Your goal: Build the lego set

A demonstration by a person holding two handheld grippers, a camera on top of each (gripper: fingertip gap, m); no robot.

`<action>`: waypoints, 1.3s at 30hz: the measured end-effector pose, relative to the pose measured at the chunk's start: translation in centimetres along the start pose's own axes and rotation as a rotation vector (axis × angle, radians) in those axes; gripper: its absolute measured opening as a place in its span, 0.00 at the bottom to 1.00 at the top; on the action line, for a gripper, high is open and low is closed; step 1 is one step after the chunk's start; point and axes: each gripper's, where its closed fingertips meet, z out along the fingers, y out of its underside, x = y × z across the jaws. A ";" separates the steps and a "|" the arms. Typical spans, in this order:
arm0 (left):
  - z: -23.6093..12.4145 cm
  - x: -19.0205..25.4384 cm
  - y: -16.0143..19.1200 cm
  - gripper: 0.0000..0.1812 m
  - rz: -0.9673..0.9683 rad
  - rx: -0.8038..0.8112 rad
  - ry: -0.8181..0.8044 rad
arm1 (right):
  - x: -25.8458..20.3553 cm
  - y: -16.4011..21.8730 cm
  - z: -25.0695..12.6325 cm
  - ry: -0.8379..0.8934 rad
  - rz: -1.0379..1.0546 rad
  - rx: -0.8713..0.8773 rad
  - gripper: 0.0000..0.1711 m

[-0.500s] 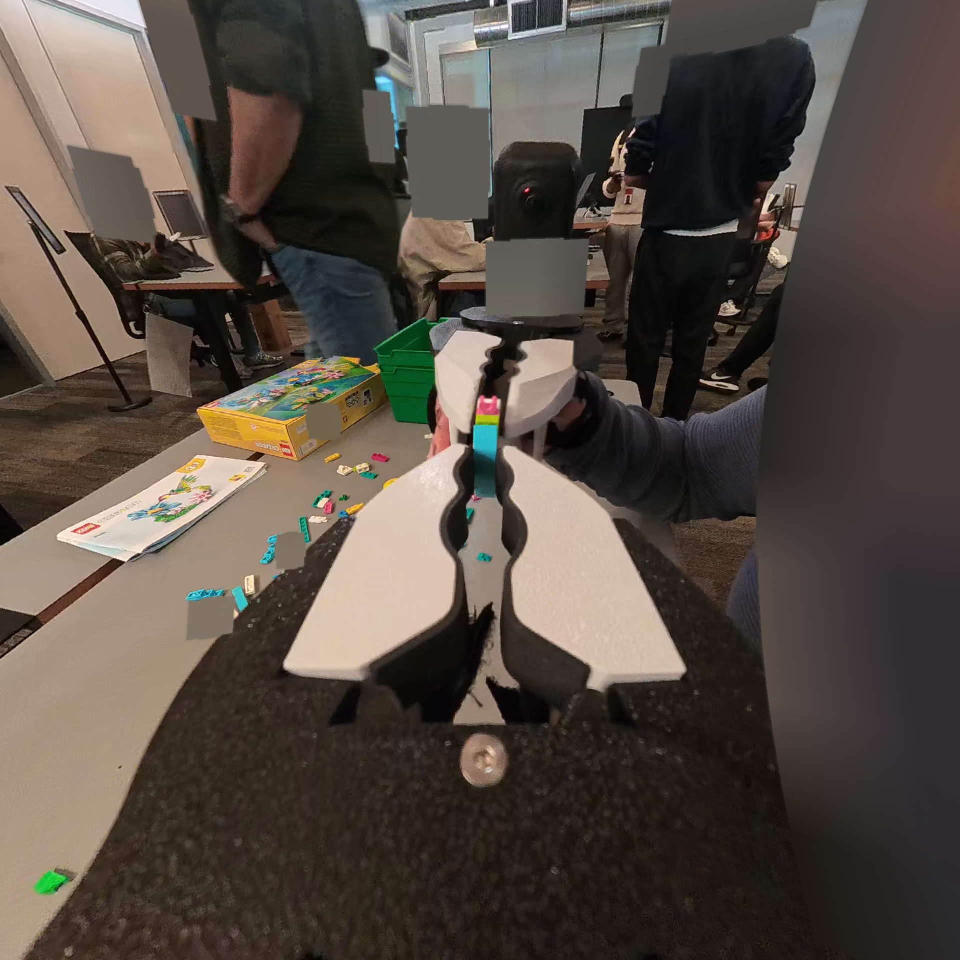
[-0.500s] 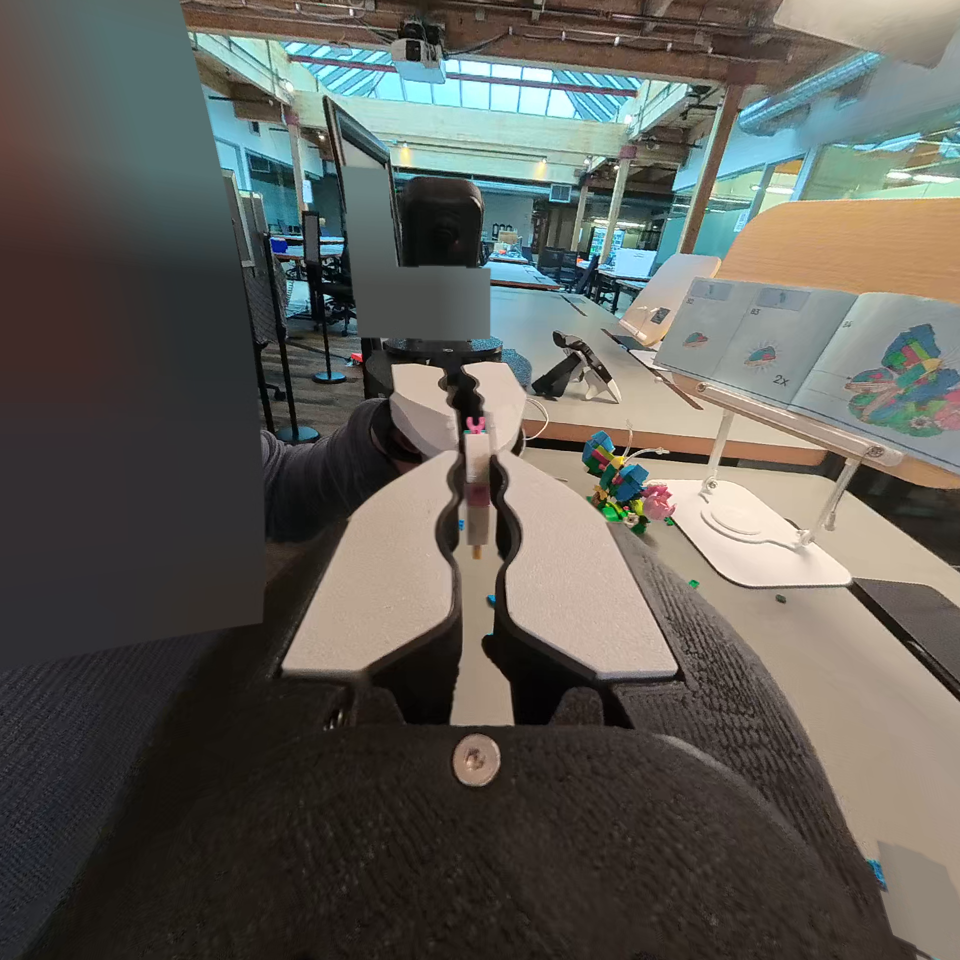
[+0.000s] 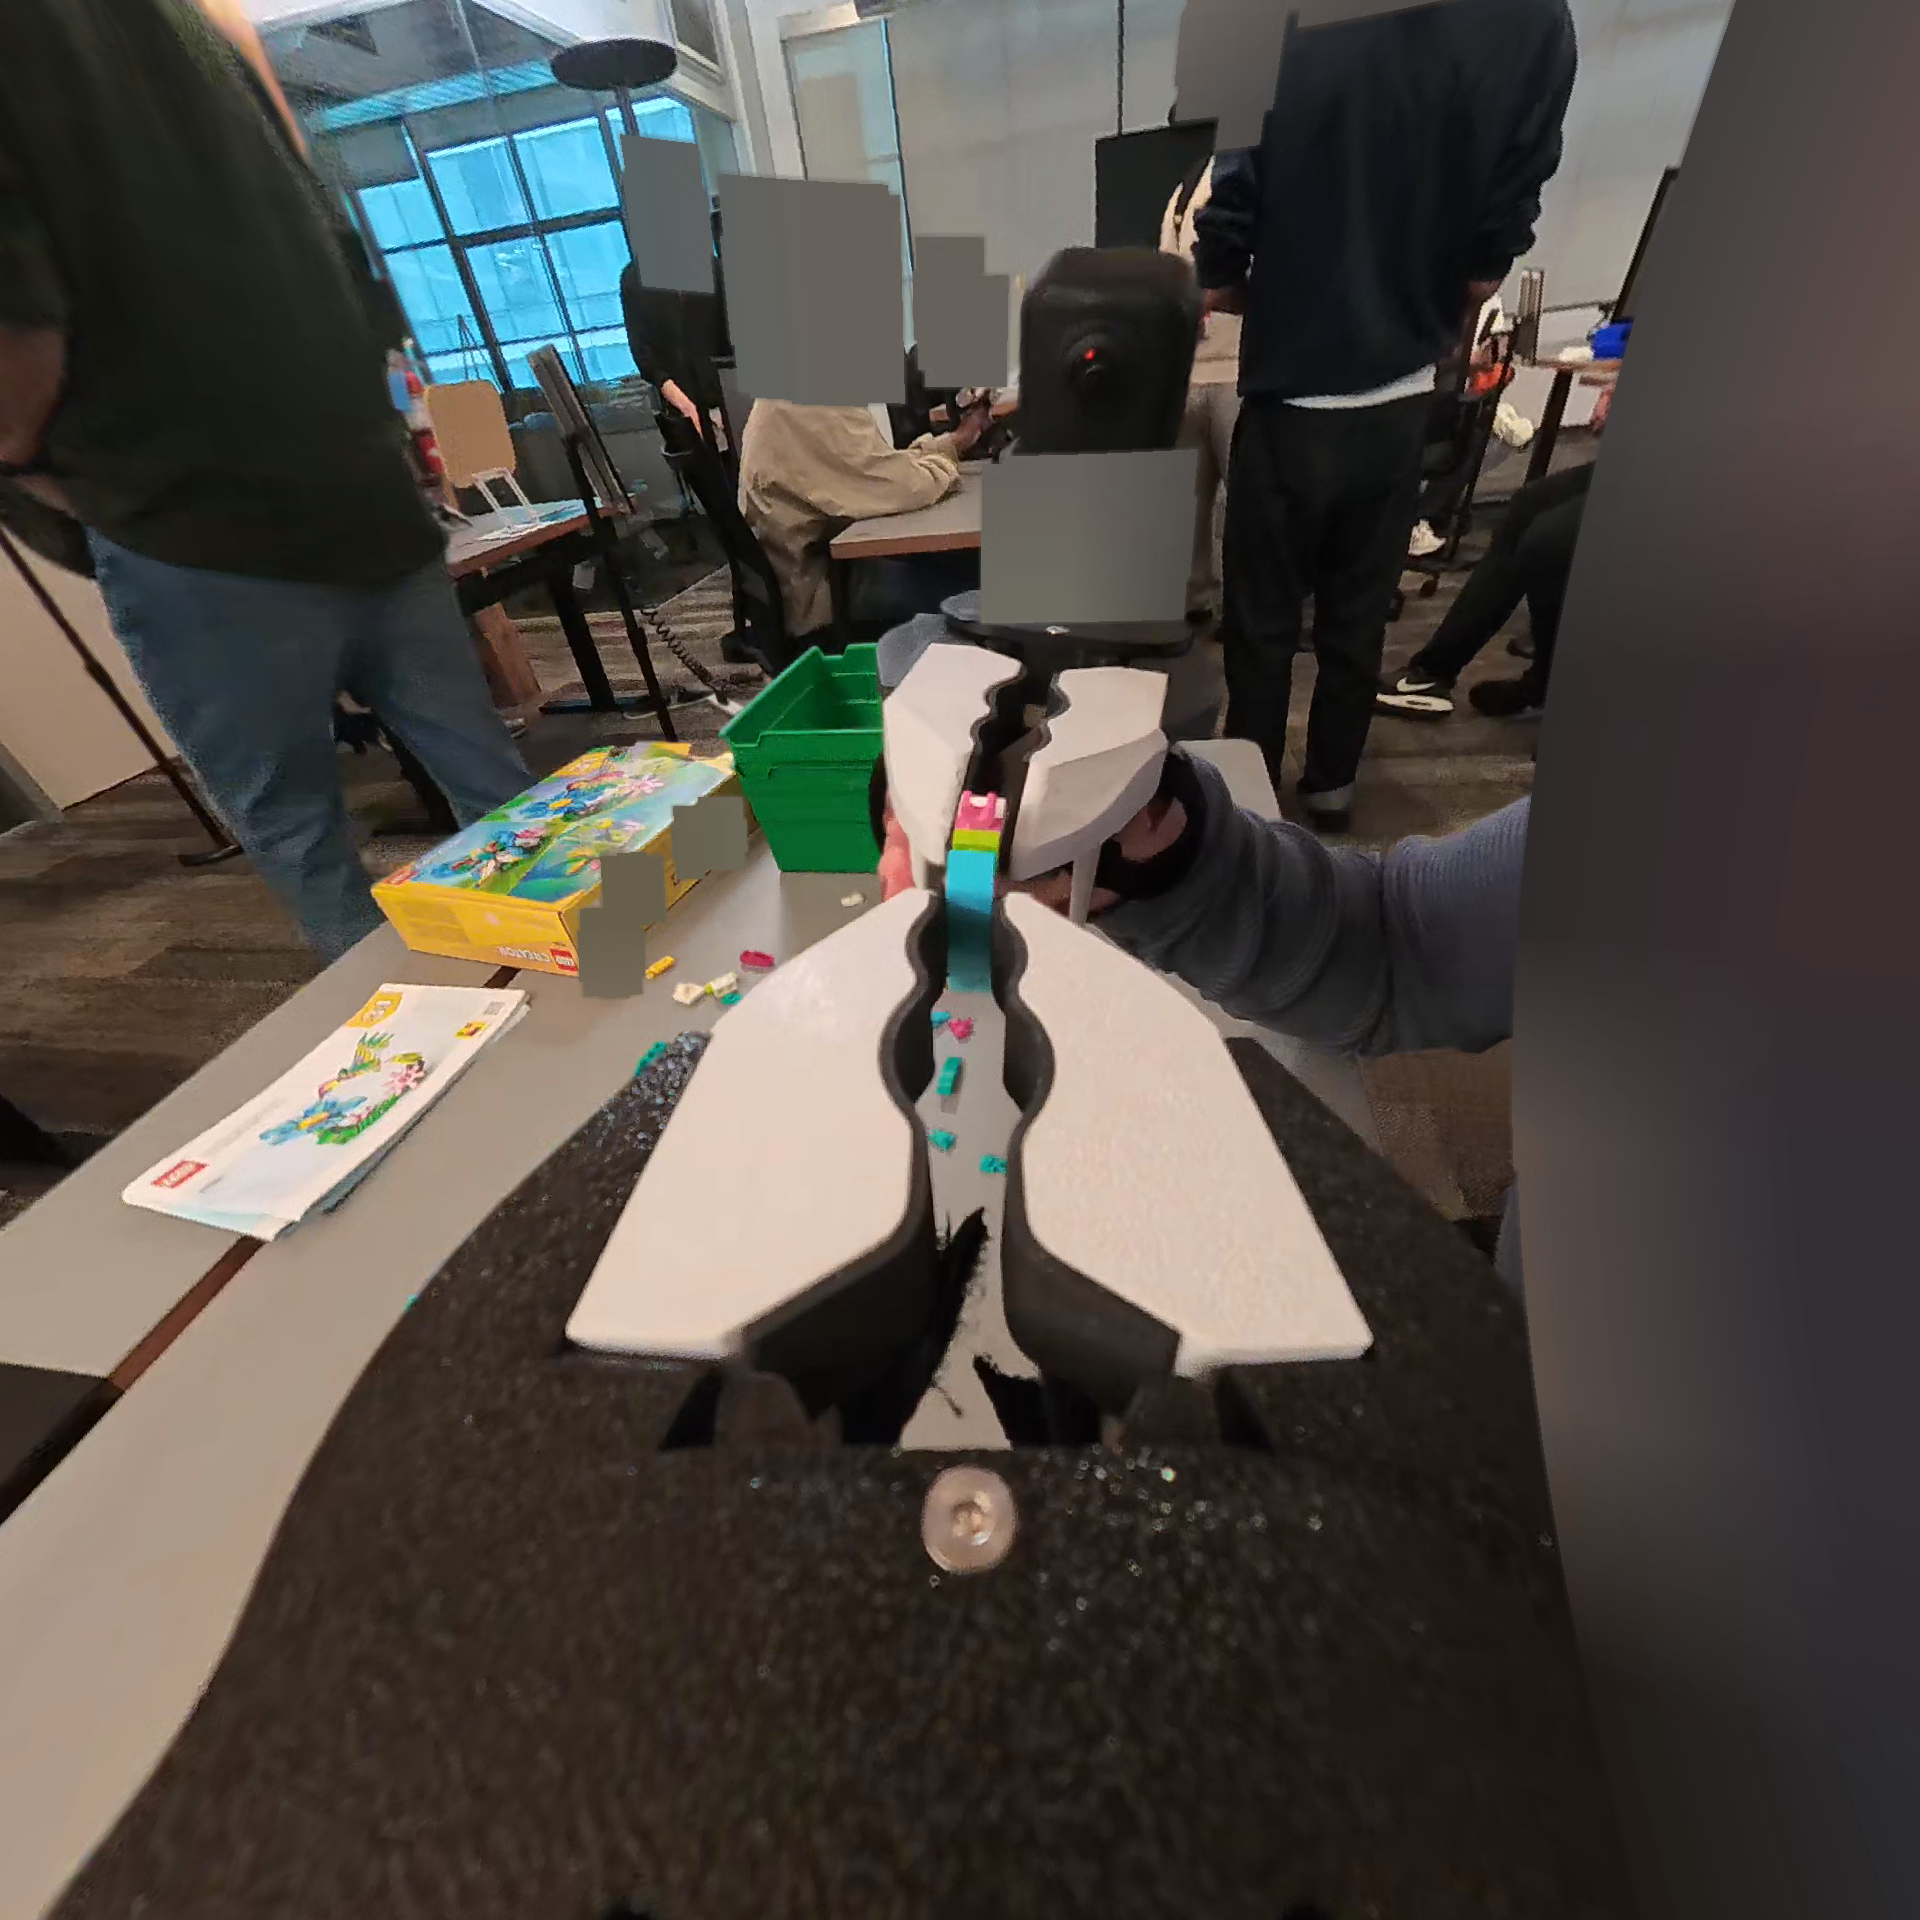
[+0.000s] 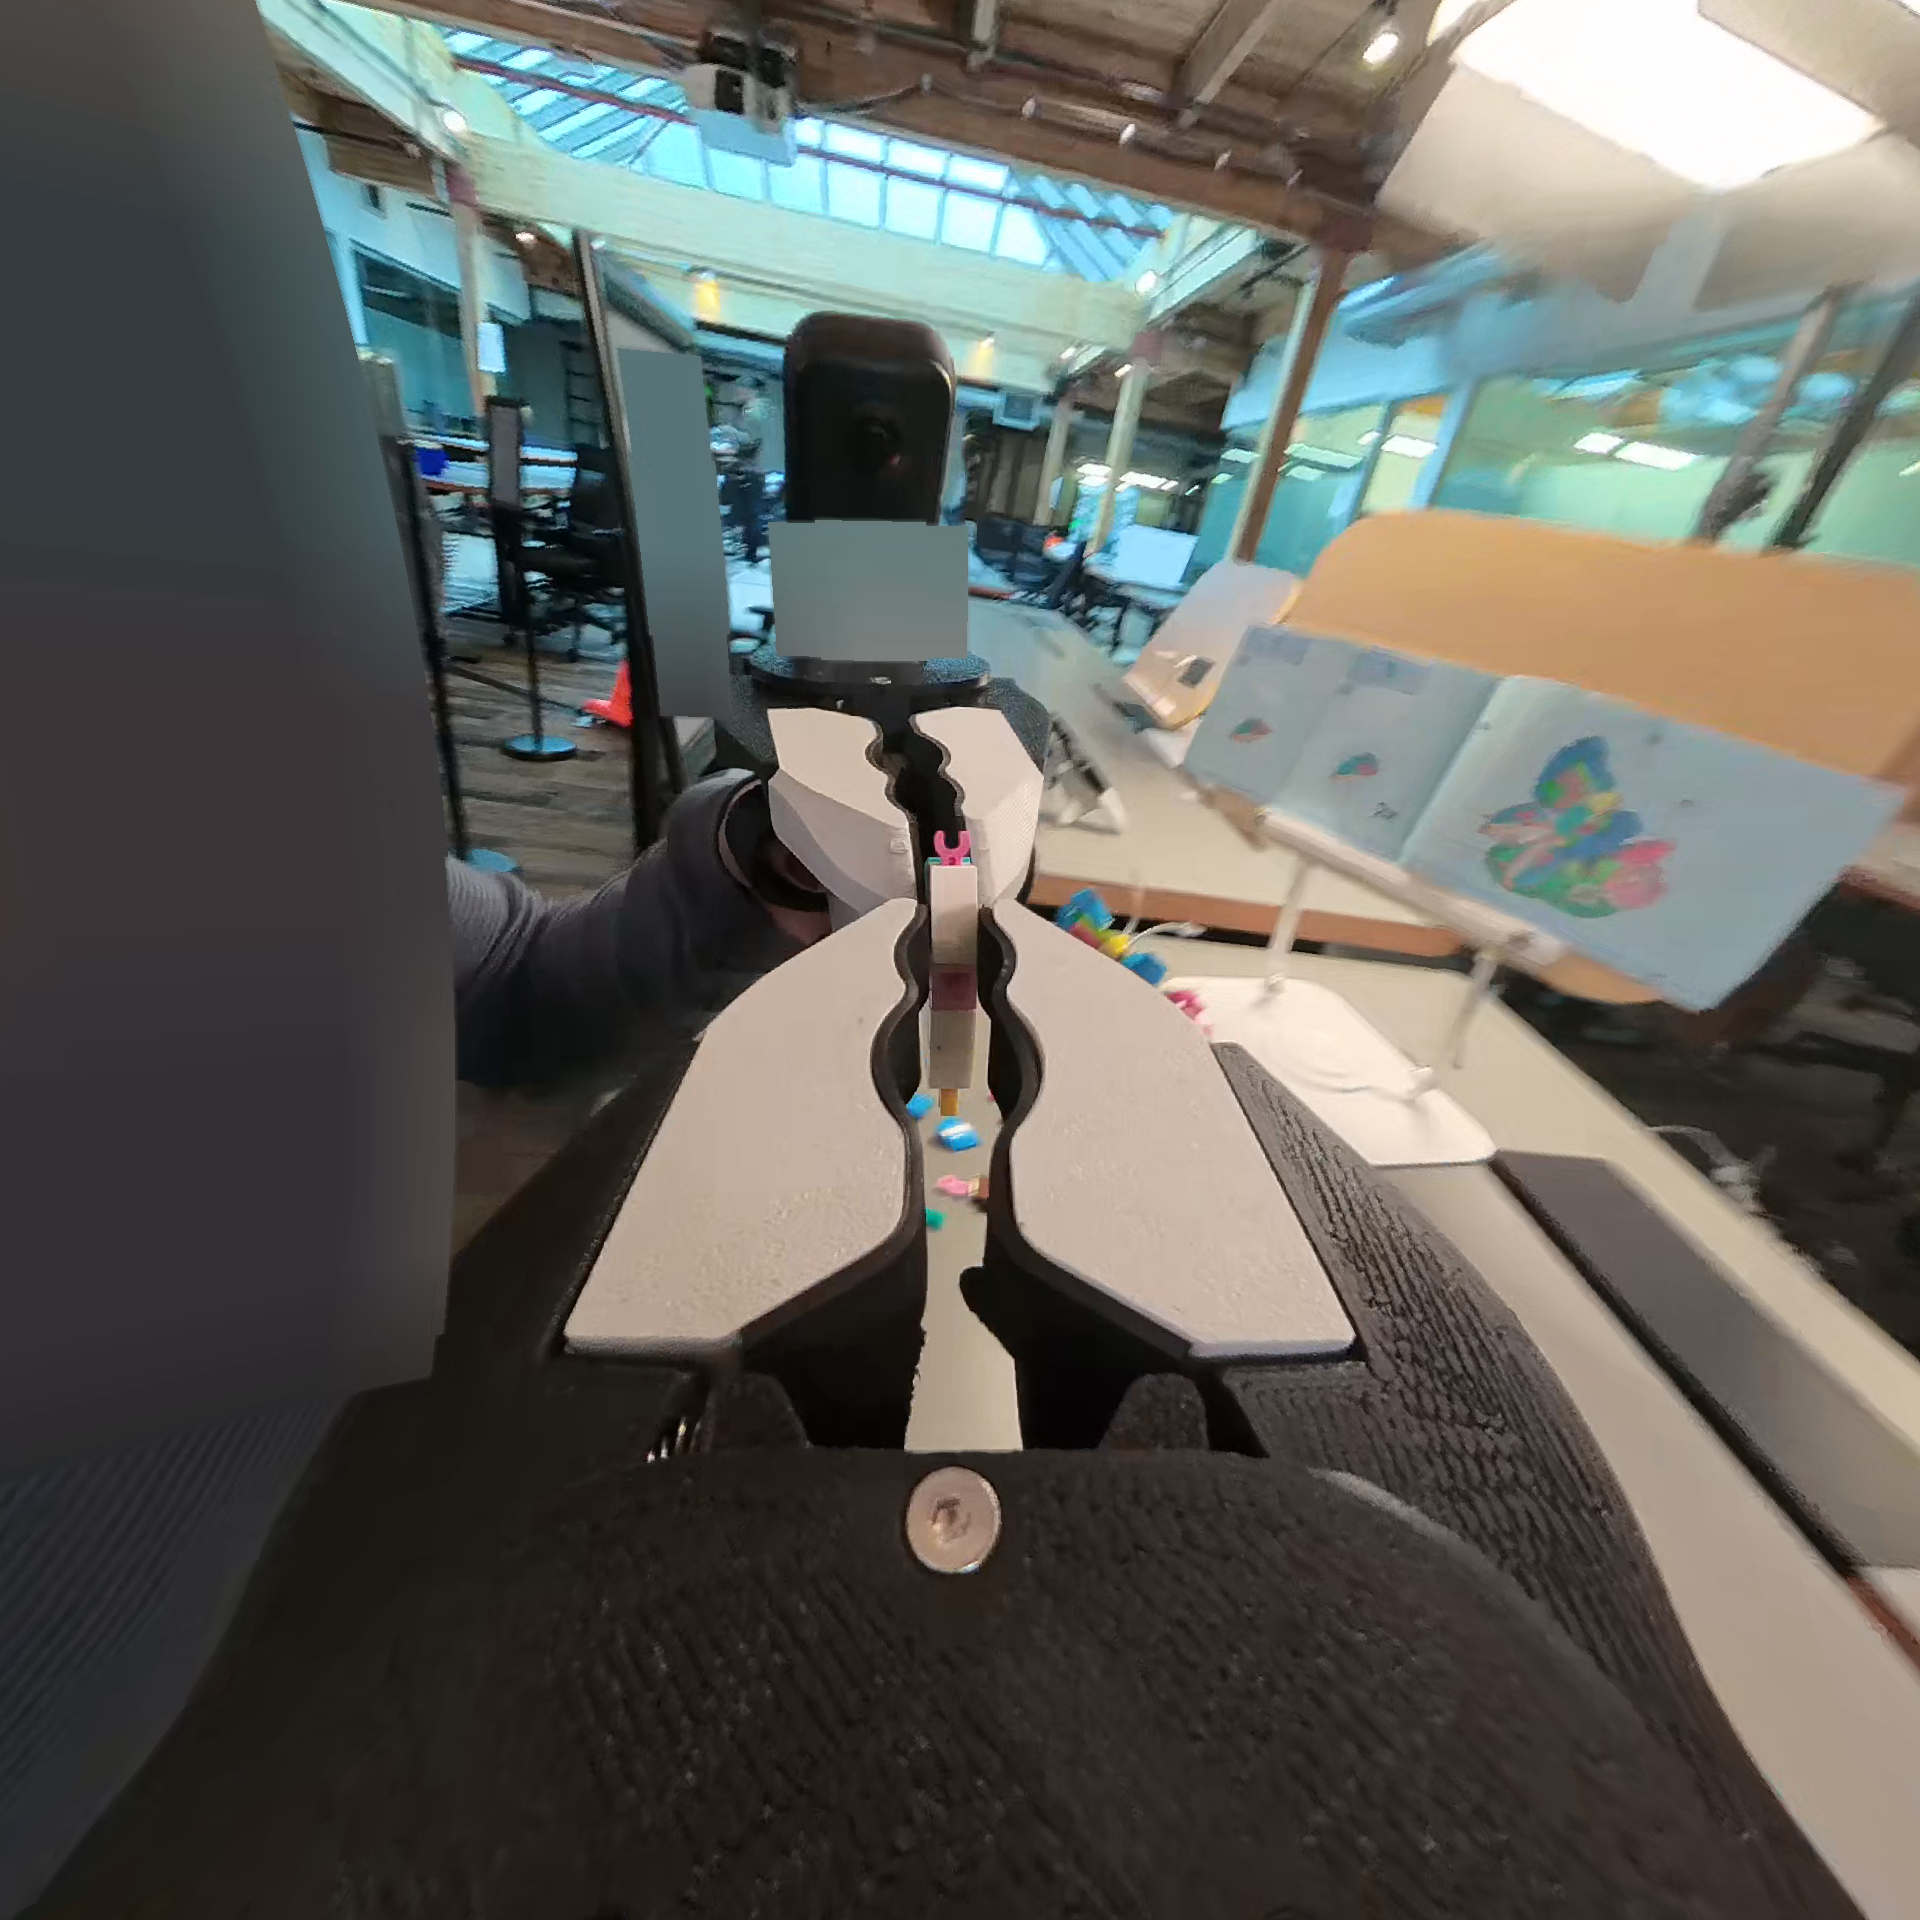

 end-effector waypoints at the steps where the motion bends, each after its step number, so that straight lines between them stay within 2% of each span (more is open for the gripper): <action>1: 0.3 -0.1 -0.6 0.04 0.013 -0.008 0.002 | 0.2 -0.5 -0.3 0.024 -0.022 0.015 0.04; 4: 1.4 -0.6 -2.2 0.05 0.047 -0.003 -0.011 | 1.0 -2.0 -1.2 0.095 -0.077 0.046 0.04; 8: 2.4 -1.3 -4.1 0.10 0.092 0.114 -0.069 | 2.4 -3.3 -2.7 0.168 -0.056 0.078 0.04; 10: 2.7 -1.3 -4.6 0.08 0.085 0.148 -0.042 | 2.8 -3.7 -3.3 0.168 -0.011 0.099 0.04; 12: 2.7 -1.2 -4.8 0.00 0.071 0.173 -0.014 | 3.2 -3.9 -3.6 0.169 0.017 0.115 0.04; 19: 1.6 -1.5 -6.3 0.00 0.076 0.319 -0.007 | 3.6 -4.1 -4.3 0.150 0.067 0.147 0.04; 21: 2.2 -1.6 -5.8 0.12 0.061 0.287 -0.007 | 3.4 -4.2 -4.2 0.141 0.070 0.147 0.04; 23: 2.9 -1.8 -4.9 0.12 0.056 0.233 -0.011 | 3.1 -4.1 -4.0 0.129 0.076 0.138 0.04; 31: 3.5 -1.6 -4.3 0.04 0.024 0.224 0.047 | 2.8 -3.3 -3.6 0.100 0.098 0.092 0.04; 39: 3.4 -1.3 -3.6 0.04 0.040 0.142 0.052 | 2.5 -2.9 -3.5 0.083 0.094 0.065 0.04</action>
